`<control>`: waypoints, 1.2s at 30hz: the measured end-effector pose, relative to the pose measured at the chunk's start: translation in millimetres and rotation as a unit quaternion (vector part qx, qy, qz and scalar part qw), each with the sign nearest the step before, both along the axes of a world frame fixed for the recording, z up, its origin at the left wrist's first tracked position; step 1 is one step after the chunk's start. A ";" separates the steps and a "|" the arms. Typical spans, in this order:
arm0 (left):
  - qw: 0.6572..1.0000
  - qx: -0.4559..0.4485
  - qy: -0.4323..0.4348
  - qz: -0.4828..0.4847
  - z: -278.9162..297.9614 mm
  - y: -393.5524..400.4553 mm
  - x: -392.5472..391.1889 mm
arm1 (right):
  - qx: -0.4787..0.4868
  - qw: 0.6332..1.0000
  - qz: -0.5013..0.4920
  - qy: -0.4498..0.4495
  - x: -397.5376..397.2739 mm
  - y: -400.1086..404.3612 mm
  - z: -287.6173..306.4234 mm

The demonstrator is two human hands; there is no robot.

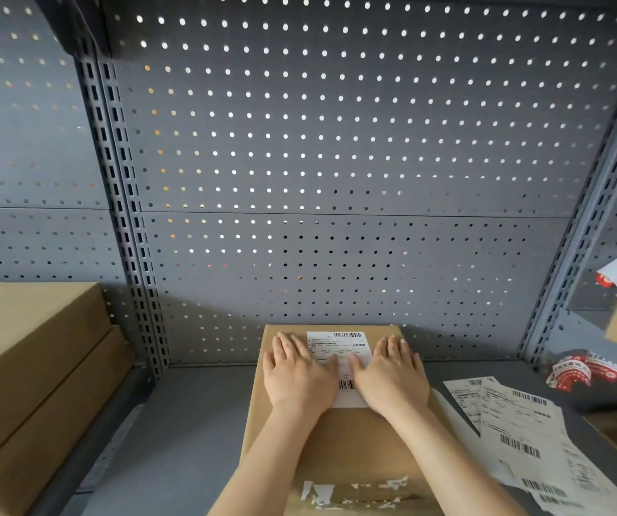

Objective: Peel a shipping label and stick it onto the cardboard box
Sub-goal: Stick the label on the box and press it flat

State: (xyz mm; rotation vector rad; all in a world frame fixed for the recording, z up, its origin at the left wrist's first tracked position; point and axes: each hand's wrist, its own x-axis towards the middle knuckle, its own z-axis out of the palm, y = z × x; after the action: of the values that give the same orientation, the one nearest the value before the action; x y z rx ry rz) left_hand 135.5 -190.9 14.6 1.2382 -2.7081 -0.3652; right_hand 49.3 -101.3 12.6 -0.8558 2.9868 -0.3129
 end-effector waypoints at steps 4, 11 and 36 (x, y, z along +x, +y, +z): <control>1.000 0.009 0.000 -0.017 0.3 -4.1 3.4 | -0.009 1.000 0.025 -0.006 -2.9 6.2 1.4; 0.998 0.013 0.015 -0.057 -0.2 -12.2 10.9 | -0.016 0.998 0.054 -0.007 -10.5 13.8 -0.9; 0.998 -0.008 0.016 -0.067 -2.8 5.6 23.2 | -0.005 0.999 0.051 0.009 14.8 27.2 0.9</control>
State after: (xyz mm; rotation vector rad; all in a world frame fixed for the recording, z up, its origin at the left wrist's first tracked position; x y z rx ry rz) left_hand 158.7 -185.3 11.7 1.0404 -2.7679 -0.3742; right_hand 64.1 -74.0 13.5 -1.0121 2.9482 -0.3187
